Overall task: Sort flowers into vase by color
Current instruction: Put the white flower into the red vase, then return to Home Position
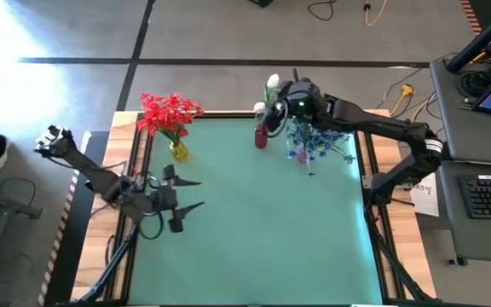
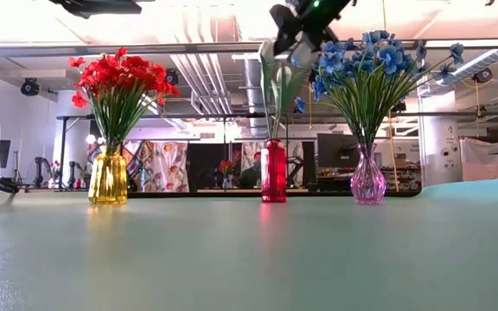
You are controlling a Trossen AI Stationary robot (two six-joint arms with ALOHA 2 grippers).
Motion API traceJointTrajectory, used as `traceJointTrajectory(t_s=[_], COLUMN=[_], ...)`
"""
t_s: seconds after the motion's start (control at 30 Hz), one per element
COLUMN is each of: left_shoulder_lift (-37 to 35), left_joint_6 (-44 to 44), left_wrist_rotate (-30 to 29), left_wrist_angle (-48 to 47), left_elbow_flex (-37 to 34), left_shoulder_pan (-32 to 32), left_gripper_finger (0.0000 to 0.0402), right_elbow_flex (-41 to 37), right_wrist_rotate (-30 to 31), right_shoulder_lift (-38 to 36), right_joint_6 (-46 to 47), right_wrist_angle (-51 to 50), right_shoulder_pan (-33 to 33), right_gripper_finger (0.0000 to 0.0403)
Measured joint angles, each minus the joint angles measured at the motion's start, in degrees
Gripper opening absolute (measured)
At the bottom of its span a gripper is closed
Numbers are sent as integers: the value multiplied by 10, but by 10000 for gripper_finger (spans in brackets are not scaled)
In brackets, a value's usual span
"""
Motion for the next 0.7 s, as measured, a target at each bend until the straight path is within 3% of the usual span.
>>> traceJointTrajectory(t_s=[0.17,0.27,0.5,0.6,0.7], left_shoulder_lift=[-67,-99,-129,-149,-186], left_joint_6=[5,-40,-55,-42,-16], left_wrist_rotate=[34,35,39,39,38], left_wrist_angle=[-31,-31,-41,-65,-63], left_elbow_flex=[0,0,1,5,5], left_shoulder_pan=[-20,-23,-23,-22,-22], left_gripper_finger=[248,248,249,249,249], right_elbow_flex=[0,0,-1,-1,-1], right_wrist_rotate=[1,1,-10,-47,-146], right_shoulder_lift=[-35,-60,-94,-102,-116], right_joint_6=[-21,-39,-100,-124,-128], right_wrist_angle=[2,0,30,33,19], right_shoulder_pan=[23,39,58,58,58], right_gripper_finger=[266,269,267,265,266])
